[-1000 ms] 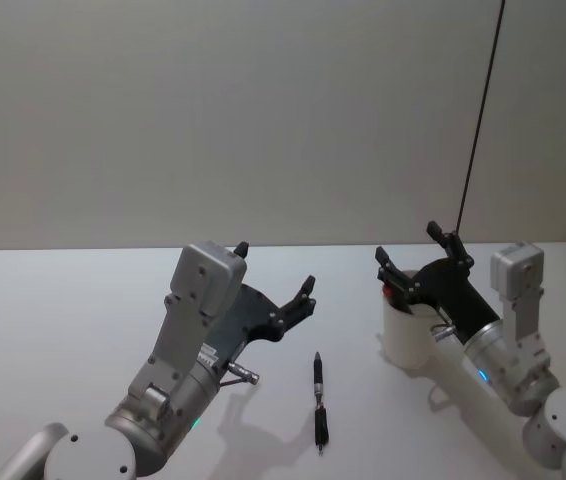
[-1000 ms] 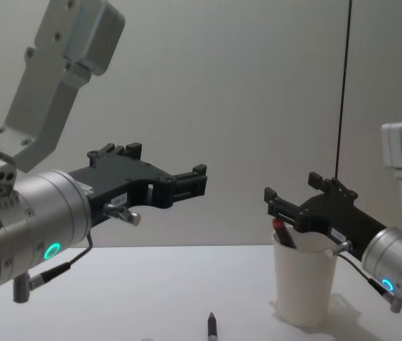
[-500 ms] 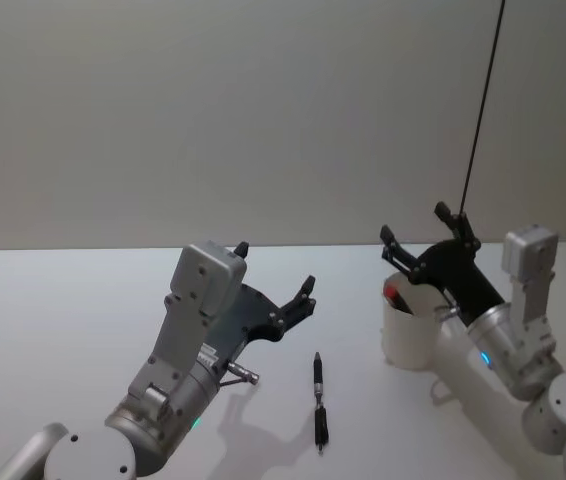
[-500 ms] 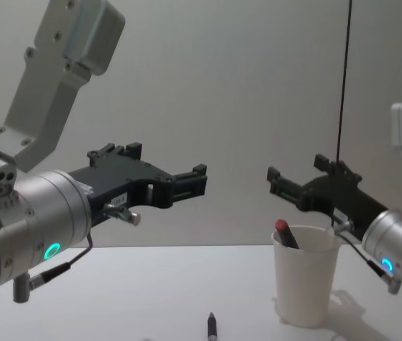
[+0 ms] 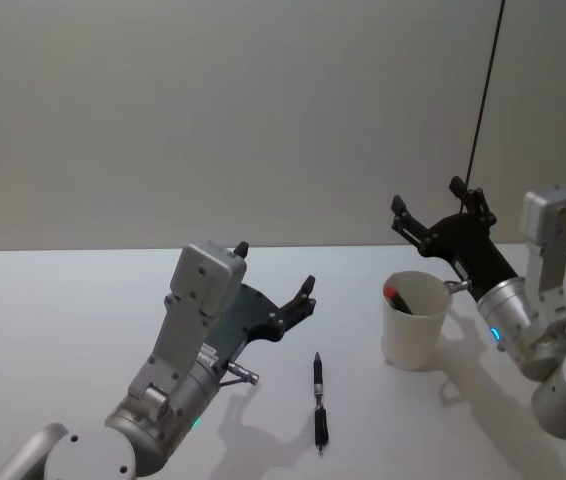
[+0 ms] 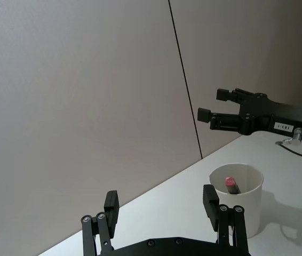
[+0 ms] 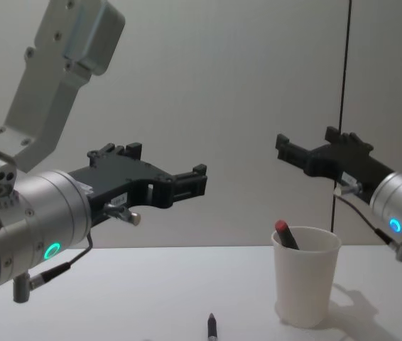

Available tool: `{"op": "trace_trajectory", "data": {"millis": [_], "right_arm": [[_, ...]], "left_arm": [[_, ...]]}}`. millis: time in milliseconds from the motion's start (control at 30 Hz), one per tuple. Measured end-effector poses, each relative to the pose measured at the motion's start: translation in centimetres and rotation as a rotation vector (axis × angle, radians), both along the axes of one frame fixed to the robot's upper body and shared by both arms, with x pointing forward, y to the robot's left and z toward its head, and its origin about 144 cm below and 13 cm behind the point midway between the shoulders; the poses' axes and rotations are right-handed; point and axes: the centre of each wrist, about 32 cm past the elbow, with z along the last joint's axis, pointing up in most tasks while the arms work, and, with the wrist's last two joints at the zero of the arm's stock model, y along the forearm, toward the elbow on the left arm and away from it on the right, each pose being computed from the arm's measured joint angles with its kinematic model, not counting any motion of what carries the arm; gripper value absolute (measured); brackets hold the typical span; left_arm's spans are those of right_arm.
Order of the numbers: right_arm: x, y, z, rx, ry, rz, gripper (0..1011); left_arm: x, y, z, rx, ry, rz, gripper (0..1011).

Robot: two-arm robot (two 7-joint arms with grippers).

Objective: Place the pen into the pen holder.

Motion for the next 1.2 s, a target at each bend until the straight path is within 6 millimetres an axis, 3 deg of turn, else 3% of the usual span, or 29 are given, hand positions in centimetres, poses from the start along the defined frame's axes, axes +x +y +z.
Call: {"op": "trace_trajectory", "data": {"millis": [467, 1200], "right_arm": [[-2.7, -0.9, 2.6, 0.046, 0.143, -0.132, 1001], [-8.1, -4.9, 1.6, 0.108, 0.309, -0.266, 1001]], "left_arm": [[0.0, 0.0, 0.0, 0.000, 0.000, 0.000, 1004], [0.0, 0.0, 0.0, 0.000, 0.000, 0.000, 1004]]}}
